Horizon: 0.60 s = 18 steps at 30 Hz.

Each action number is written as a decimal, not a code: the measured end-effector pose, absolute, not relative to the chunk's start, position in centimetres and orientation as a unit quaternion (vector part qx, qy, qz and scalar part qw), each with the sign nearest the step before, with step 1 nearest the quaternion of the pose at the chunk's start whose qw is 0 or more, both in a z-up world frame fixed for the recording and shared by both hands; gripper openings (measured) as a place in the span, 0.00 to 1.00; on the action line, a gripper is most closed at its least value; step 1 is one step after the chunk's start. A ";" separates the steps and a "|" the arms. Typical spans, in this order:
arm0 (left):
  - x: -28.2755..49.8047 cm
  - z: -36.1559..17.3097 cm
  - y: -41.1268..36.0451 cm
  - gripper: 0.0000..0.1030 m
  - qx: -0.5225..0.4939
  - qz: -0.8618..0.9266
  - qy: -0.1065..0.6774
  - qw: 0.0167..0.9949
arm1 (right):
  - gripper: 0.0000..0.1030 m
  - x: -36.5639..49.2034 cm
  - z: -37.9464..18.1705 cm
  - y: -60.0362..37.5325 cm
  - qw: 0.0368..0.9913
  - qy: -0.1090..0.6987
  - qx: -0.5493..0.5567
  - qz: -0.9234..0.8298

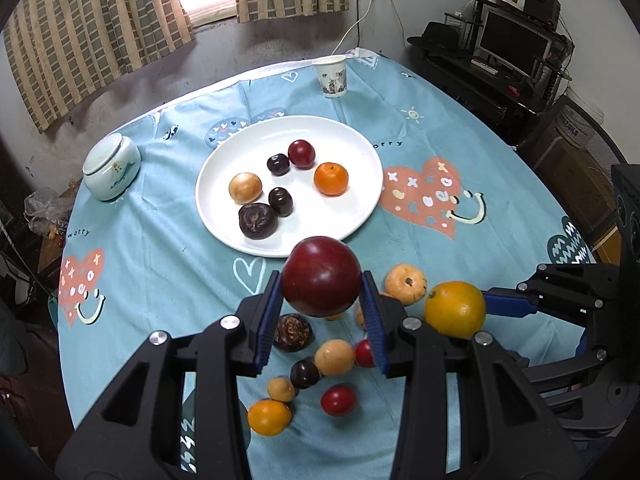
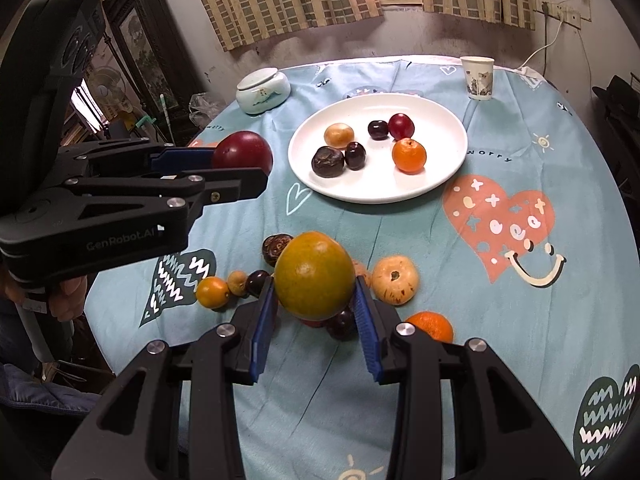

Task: Organize fruits
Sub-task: 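Place the red plum and yellow fruit on the white plate and open both tools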

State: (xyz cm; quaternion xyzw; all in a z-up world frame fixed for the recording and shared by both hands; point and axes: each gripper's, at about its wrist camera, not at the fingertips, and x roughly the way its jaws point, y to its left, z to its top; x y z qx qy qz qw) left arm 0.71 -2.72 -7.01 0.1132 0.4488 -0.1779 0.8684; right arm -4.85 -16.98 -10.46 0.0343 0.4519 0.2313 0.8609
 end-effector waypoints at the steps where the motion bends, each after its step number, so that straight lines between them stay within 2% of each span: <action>1: 1.1 -7.2 -2.7 0.38 0.112 -0.177 0.452 0.867 | 0.37 -4.6 -10.6 -17.0 0.860 0.454 0.035 0.231; 12: 5.6 -9.0 -1.3 0.39 0.085 -0.162 0.469 0.864 | 0.37 -1.2 -12.1 -16.9 0.850 0.474 0.038 0.225; 18: 10.8 -8.2 0.7 0.39 0.036 -0.148 0.467 0.871 | 0.37 3.9 -10.0 -17.3 0.874 0.433 0.035 0.216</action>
